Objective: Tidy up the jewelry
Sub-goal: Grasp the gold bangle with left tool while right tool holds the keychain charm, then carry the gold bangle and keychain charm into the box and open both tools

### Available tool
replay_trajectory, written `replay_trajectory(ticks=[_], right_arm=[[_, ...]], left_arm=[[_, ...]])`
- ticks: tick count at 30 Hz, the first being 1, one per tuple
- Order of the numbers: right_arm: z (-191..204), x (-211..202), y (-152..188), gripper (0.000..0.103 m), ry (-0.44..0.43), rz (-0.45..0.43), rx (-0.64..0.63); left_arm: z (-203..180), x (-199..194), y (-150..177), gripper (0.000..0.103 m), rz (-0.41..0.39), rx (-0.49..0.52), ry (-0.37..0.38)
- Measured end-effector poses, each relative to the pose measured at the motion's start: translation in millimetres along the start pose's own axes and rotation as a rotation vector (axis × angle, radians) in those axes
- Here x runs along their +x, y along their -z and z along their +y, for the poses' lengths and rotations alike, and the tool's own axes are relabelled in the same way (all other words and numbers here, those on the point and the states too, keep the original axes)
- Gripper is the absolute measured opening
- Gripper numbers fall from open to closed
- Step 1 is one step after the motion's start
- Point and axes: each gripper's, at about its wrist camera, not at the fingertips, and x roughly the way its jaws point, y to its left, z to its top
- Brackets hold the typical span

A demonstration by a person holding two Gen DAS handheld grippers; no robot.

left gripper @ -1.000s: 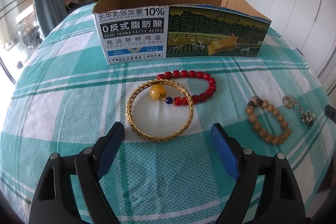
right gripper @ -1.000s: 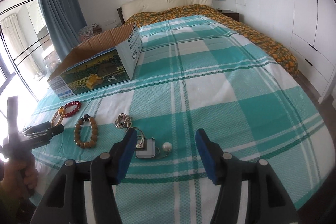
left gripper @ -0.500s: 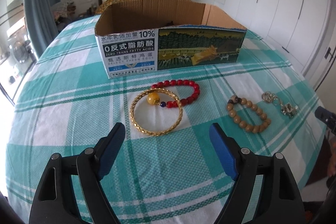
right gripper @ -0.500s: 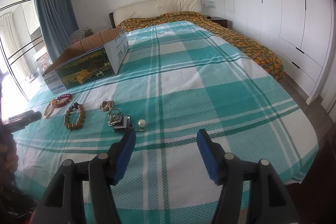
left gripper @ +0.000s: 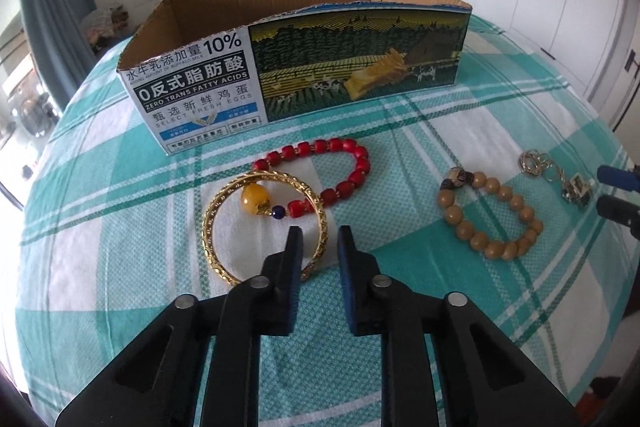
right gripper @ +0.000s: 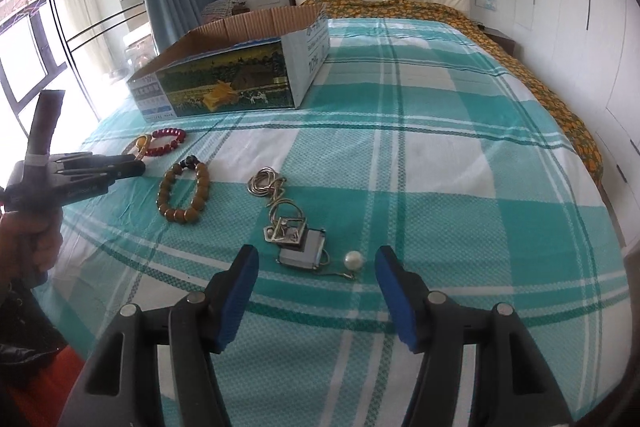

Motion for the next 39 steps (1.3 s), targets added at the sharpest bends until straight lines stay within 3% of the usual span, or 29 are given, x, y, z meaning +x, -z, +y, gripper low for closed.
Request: replay_trajectory(ticks=[5,7,10,20,23,29,34,39], right_arm=[[16,15,-2,0.061,0.034,0.039,-0.096],[19,12,-2,0.033,0.040,0.037,-0.115],[16,6,-3,0.034,0.004,0.044,-0.079],[6,-48,-32,0.034,-0.098,-0.047,0.057],[9,-63,-45,0.034,-0.117,-0.079,0.054],[15,-83,-67,0.034,-0.160,-0.125,0.061],[20,-87,-85,0.034,-0.159,-0.144,0.025],[22,-82,-100,0.034,-0.157,-0.153,0.015]], left_arm=[[3,-9,6,0.003,-0.015,-0.048,0.032],[10,-16,9,0.003,-0.030,-0.096,0.070],[25,-29,14,0.003,-0.040,-0.179,0.129],[60,-71,18,0.003,-0.093,-0.372,0.245],[62,-85,8,0.003,-0.108,-0.368,0.190],[54,-103,-15,0.003,-0.115,-0.301,-0.026],[50,-106,-25,0.003,-0.122,-0.258,-0.105],[50,-105,-34,0.004,-0.120,-0.230,-0.136]])
